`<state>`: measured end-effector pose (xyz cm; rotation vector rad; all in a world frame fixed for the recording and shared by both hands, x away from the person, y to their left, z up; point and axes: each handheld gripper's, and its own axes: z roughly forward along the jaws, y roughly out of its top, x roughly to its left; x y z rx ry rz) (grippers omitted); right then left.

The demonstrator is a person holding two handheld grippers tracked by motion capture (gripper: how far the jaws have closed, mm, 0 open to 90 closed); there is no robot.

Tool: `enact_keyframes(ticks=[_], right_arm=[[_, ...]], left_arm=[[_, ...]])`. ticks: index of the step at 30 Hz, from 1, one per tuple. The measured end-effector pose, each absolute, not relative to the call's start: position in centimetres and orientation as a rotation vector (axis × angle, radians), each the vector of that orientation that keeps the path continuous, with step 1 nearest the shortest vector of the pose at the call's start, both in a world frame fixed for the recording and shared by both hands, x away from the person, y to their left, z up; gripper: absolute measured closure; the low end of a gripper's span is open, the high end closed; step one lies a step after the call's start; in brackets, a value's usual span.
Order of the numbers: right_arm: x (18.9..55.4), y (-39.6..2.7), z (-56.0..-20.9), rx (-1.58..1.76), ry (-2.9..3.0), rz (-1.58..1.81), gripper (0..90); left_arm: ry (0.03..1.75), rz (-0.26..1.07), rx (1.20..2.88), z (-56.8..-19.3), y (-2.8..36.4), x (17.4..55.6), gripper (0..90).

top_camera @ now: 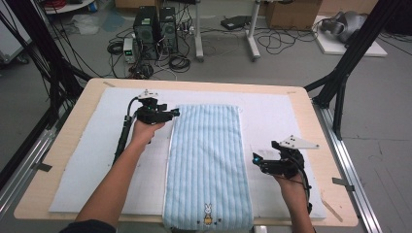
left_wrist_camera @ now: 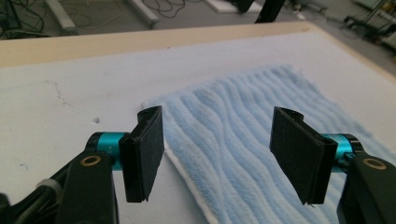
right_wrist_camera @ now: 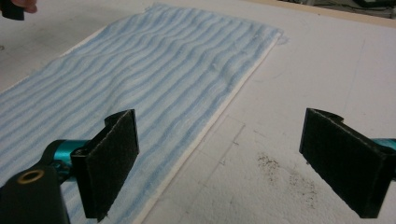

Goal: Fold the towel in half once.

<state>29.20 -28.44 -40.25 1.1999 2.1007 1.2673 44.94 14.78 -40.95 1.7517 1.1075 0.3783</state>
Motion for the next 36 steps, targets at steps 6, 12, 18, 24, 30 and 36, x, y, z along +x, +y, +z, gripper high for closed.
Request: enact_keyframes(ticks=[6,12,18,24,30,36], right_arm=[[29.3,-28.7,-40.3,1.194,2.106,1.261,11.0],[30.0,-28.7,-40.5,1.206,2.118,1.255,11.0],[31.7,-28.0,-40.3,1.214,2.138,1.233,11.0],[33.8,-27.5,-40.0,1.242,2.132,1.193,11.0],[36.5,-26.3,-40.2,1.283,2.154,1.116,11.0],[38.8,-25.9,-40.8,1.317,2.132,1.124,11.0]], left_arm=[[1.204,0.368,1.779,-43.2,14.2,46.4,39.4],[1.249,0.406,1.82,-44.7,13.8,47.0,47.1],[1.247,0.458,1.874,-45.1,13.3,47.0,51.6],[1.208,0.559,1.945,-45.0,12.3,46.4,63.8],[1.166,0.554,1.963,-45.1,11.7,46.0,86.6],[1.194,0.487,1.922,-45.1,12.3,46.2,87.4]])
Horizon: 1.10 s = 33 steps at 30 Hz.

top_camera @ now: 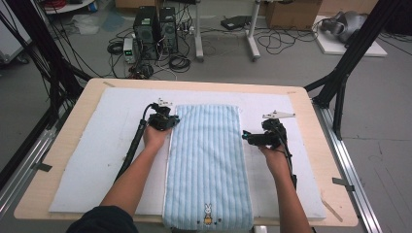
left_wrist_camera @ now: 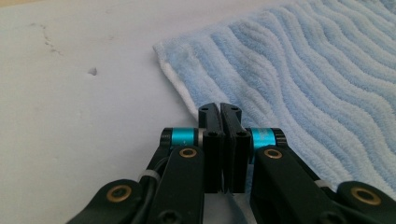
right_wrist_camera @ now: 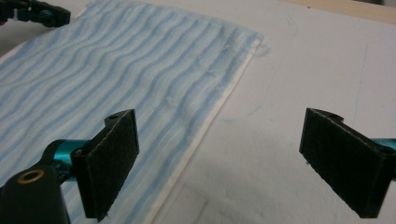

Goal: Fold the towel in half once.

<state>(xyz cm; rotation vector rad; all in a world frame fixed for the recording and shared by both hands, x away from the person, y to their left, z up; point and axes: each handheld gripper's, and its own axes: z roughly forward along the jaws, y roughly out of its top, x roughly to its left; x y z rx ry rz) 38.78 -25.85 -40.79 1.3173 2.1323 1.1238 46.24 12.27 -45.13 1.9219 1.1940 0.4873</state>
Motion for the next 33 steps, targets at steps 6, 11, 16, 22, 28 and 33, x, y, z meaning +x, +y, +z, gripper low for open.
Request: enact_keyframes(ticks=[6,11,16,22,28,33], right_arm=[[41.6,-25.2,-42.0,1.367,2.145,1.165,11.0],[43.4,-24.0,-42.9,1.372,2.189,1.138,13.3],[44.5,-23.5,-43.6,1.398,2.2,1.166,27.8],[45.3,-22.9,-44.0,1.402,2.195,1.102,44.1],[45.5,-22.0,-44.2,1.375,2.228,0.955,69.0],[45.3,-21.5,-43.9,1.348,2.261,0.951,85.5]], left_arm=[[1.194,0.452,1.908,-45.2,12.6,46.3,87.5],[1.17,0.434,1.921,-45.1,12.6,46.3,87.6],[1.182,0.41,1.899,-45.2,12.8,46.4,87.6],[1.191,0.379,1.881,-45.2,13.2,46.5,87.6],[1.207,0.36,1.858,-45.1,13.4,46.6,87.7],[1.214,0.346,1.81,-44.8,14.0,46.5,87.7]])
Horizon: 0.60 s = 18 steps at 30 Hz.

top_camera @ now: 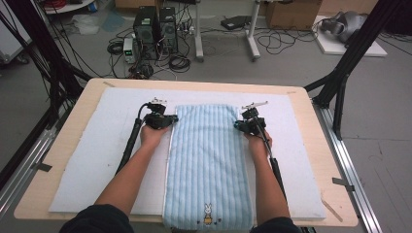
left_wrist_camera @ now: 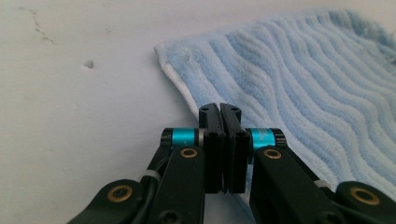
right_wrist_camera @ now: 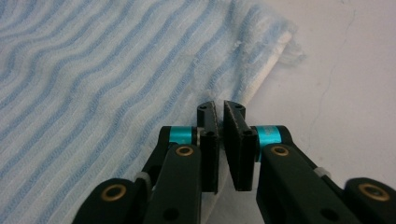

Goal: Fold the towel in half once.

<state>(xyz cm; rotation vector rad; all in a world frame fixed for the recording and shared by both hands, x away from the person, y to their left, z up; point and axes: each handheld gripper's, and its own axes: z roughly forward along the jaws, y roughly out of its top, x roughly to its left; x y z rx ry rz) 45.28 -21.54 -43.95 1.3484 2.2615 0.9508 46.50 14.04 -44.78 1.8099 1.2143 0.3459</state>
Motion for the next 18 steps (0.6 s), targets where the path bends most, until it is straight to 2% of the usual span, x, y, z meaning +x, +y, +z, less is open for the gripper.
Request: enact_keyframes(ticks=[9,18], right_arm=[[43.2,-21.9,-42.0,1.296,2.238,1.02,85.5],[39.6,-22.9,-40.4,1.277,2.22,1.135,85.5]], left_arm=[[1.147,0.328,1.752,-42.8,15.1,45.0,87.7],[1.062,0.293,1.72,-42.1,16.0,41.3,87.7]])
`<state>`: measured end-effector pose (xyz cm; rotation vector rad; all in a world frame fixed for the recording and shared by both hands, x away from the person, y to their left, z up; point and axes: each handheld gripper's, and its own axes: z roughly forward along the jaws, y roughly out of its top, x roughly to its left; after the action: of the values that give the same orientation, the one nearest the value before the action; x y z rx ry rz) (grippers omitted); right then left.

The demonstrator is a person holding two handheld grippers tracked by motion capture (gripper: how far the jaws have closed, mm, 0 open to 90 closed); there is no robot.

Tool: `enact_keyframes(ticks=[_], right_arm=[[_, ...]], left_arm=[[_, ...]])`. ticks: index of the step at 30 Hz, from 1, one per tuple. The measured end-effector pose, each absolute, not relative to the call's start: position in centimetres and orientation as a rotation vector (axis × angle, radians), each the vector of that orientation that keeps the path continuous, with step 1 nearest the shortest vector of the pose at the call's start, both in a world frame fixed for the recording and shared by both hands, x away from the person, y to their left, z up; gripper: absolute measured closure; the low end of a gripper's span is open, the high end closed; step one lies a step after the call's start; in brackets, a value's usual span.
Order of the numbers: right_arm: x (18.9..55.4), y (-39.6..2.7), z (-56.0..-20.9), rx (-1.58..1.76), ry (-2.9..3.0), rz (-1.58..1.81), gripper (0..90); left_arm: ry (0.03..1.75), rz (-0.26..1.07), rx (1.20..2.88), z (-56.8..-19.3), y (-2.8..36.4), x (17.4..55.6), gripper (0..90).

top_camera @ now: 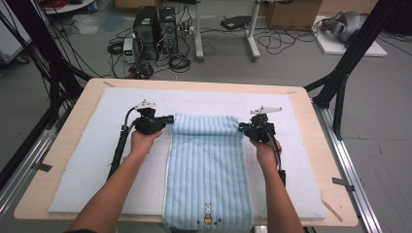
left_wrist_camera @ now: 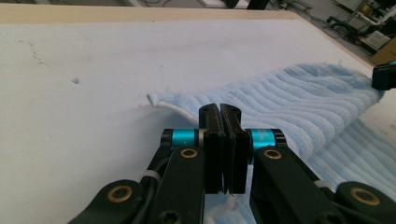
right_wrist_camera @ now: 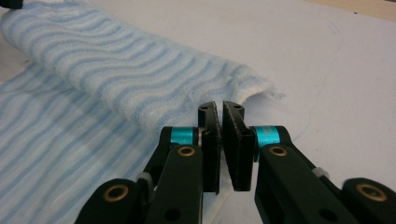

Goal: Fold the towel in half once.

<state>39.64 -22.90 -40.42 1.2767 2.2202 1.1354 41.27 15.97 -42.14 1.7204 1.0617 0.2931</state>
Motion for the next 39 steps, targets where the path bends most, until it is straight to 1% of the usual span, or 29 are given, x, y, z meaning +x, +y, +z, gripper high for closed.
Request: enact_keyframes(ticks=[5,11,15,17,21,24,25,26,27,29,31,34,36,39], right_arm=[[37.1,-23.1,-40.0,1.246,2.218,1.163,85.5],[34.7,-23.2,-40.3,1.228,2.233,1.169,84.9],[33.1,-23.0,-40.9,1.202,2.251,1.144,84.9],[32.3,-22.9,-41.2,1.193,2.253,1.131,84.9],[30.6,-23.0,-41.4,1.165,2.267,1.12,84.8],[29.7,-23.3,-41.4,1.152,2.284,1.097,82.2],[29.6,-23.5,-41.4,1.153,2.288,1.088,79.8],[29.7,-23.8,-41.4,1.165,2.283,1.097,76.7],[29.9,-24.0,-41.4,1.184,2.272,1.101,73.8],[30.3,-24.4,-41.1,1.21,2.241,1.127,68.0],[30.7,-24.4,-40.9,1.216,2.223,1.132,62.5],[31.4,-24.3,-40.8,1.241,2.197,1.131,55.4],[31.7,-24.3,-40.6,1.259,2.181,1.133,53.9],[31.9,-24.2,-40.4,1.254,2.169,1.139,54.0]], left_arm=[[1.016,0.28,1.727,-42.2,16.2,38.8,87.7],[0.973,0.228,1.737,-42.5,16.3,36.1,87.7],[0.958,0.221,1.741,-42.9,16.5,34.2,87.6],[0.95,0.205,1.715,-43.1,16.7,33.2,87.7],[0.911,0.19,1.771,-43.3,16.6,31.8,87.6],[0.919,0.186,1.8,-43.6,17.0,31.4,86.6],[0.936,0.194,1.8,-43.7,17.0,31.4,82.0],[0.958,0.207,1.794,-43.7,17.2,31.6,71.1],[0.961,0.212,1.783,-43.7,17.4,31.7,65.2],[0.963,0.235,1.762,-43.6,17.7,32.1,64.1],[0.957,0.26,1.76,-43.6,18.0,32.6,58.3],[0.968,0.27,1.739,-43.6,18.3,33.6,54.6],[1.004,0.265,1.722,-43.6,18.5,34.4,52.5],[1.036,0.267,1.72,-43.4,18.7,35.6,52.1]])
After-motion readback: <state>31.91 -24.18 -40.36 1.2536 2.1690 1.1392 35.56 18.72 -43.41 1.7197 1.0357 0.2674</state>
